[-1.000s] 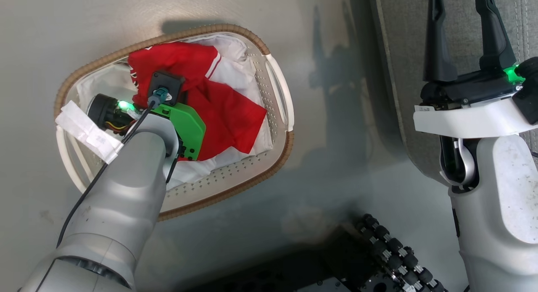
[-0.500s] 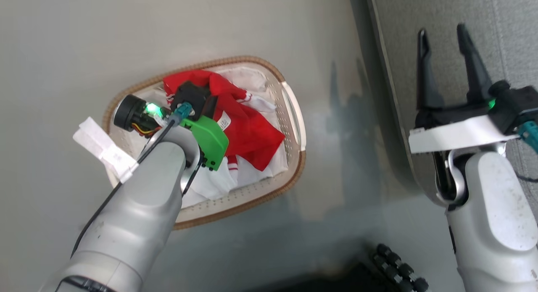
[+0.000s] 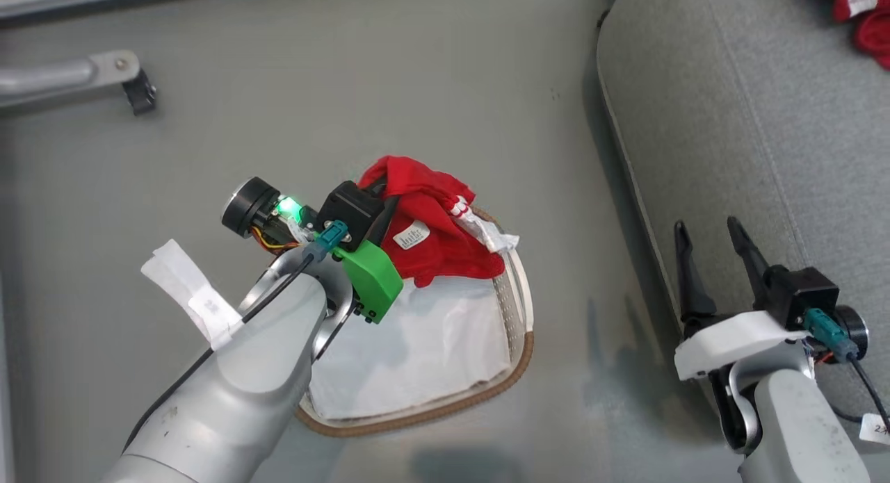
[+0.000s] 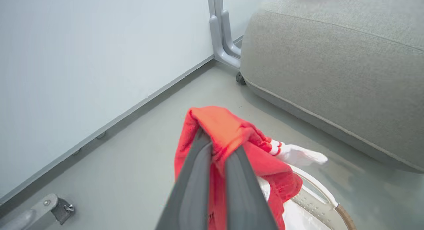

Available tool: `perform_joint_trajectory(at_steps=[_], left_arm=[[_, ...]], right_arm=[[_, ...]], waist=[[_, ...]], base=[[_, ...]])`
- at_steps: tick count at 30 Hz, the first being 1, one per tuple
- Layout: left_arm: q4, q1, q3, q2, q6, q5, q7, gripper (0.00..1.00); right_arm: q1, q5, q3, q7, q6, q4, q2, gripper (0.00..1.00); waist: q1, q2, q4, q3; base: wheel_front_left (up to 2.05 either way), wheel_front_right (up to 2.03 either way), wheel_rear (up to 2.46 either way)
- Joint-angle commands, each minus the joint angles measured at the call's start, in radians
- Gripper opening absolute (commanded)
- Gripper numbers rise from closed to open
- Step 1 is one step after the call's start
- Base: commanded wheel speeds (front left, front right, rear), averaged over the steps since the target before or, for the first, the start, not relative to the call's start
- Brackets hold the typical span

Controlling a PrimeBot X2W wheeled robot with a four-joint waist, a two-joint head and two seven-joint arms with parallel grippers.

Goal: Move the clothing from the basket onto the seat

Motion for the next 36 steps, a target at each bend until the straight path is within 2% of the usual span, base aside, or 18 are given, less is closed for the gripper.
perform_joint_trajectory(at_steps=[1,8,19,27,31,36], left_arm=[[-0.018,0.0,-0.013,0.008,-0.005,-0.003,0.005,0.0],[-0.133,-0.077,-0.098,0.058,-0.005,-0.083,0.078,0.0],[-0.299,-0.224,-0.168,0.178,-0.005,-0.235,0.222,0.0],[-0.329,-0.227,-0.166,0.199,-0.003,-0.266,0.239,0.0],[-0.339,-0.219,-0.174,0.203,0.001,-0.265,0.249,0.0],[-0.361,-0.223,-0.181,0.198,0.002,-0.27,0.262,0.0]], right_arm=[[0.037,-0.008,0.0,-0.002,-0.001,0.016,-0.005,1.0],[0.082,0.008,0.045,-0.002,-0.001,0.051,-0.004,1.0],[0.042,0.021,0.163,-0.002,-0.001,0.064,-0.004,1.0],[0.013,0.033,0.284,-0.002,-0.001,0.038,-0.004,1.0],[0.001,-0.002,0.372,-0.002,-0.001,0.026,-0.004,1.0],[-0.052,-0.08,0.42,-0.002,-0.001,0.058,-0.005,1.0]], waist=[[0.0001,-0.0001,0.08,-0.233],[0.0001,-0.0001,0.083,-0.348],[0.0001,-0.0001,0.059,-0.402],[0.0001,-0.0001,0.056,-0.417],[0.0001,-0.0001,0.06,-0.421],[0.0001,-0.0001,0.072,-0.425]], base=[[0.0,0.0,0.0],[0.0,0.0,0.0],[0.0,0.0,0.0],[0.0,0.0,0.0],[0.0,0.0,0.0],[0.0,0.0,0.0]])
